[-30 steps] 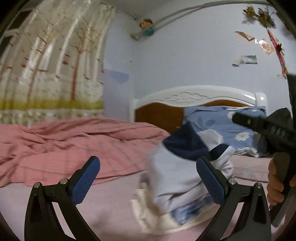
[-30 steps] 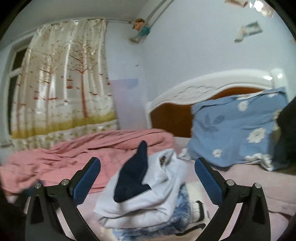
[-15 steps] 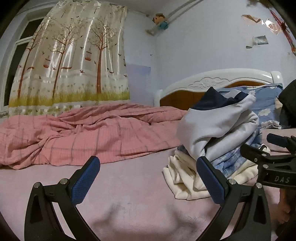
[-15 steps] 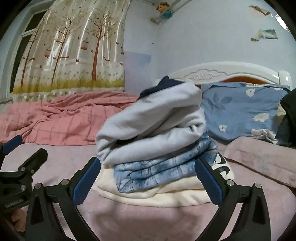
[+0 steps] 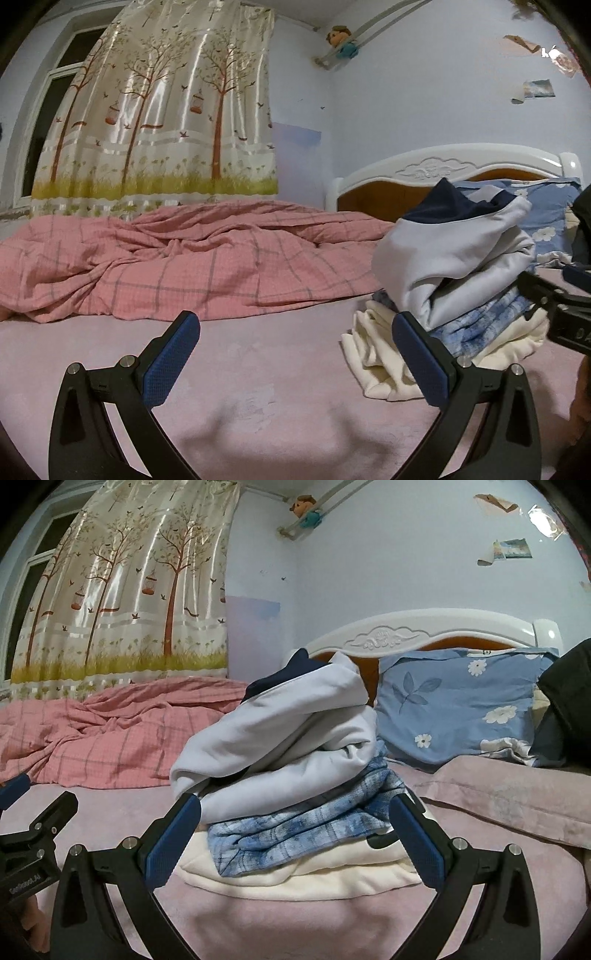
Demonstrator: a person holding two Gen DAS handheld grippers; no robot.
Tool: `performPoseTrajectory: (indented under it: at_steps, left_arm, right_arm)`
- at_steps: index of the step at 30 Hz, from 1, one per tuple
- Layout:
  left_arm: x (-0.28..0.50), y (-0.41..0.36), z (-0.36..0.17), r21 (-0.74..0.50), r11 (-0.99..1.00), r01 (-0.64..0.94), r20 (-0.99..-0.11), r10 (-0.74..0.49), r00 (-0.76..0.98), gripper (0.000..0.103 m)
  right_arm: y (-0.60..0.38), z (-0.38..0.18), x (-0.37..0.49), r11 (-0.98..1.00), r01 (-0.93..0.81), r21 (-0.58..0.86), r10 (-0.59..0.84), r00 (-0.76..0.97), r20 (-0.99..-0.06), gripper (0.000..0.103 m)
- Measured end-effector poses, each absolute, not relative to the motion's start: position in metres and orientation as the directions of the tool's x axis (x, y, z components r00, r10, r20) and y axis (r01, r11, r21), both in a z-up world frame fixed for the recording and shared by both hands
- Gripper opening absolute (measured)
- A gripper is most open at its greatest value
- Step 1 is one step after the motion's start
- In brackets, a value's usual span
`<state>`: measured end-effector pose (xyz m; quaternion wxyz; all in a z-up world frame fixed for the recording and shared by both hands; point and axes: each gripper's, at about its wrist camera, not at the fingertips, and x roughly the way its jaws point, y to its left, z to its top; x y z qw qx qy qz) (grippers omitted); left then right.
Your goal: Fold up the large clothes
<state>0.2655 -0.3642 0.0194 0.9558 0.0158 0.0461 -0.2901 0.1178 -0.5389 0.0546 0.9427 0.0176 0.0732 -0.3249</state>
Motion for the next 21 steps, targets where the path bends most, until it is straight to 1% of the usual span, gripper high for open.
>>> performPoseTrajectory:
  at_steps: [4,13,21]
  left_arm:
    - [0.265,-0.367,0.019,0.016,0.832,0.555,-0.101,-0.551,0.828,0.103]
    - [0.254,-0.370,0.020,0.054,0.827,0.559,-0.066,-0.556,0.828,0.103]
    - [0.253,-0.372,0.020,0.064,0.825,0.561,-0.068,-0.558,0.827,0.103]
  right_arm:
    - [-0.539,0.056,0.121,0.787,0.616,-0.034,-0.614,0.776,-0.147,0.103]
    - [-0.542,0.056,0.120,0.788,0.615,-0.022,-0.611,0.777,-0.152,0.103]
    - [-0.541,0.056,0.119,0.786,0.617,-0.024,-0.614,0.776,-0.145,0.103]
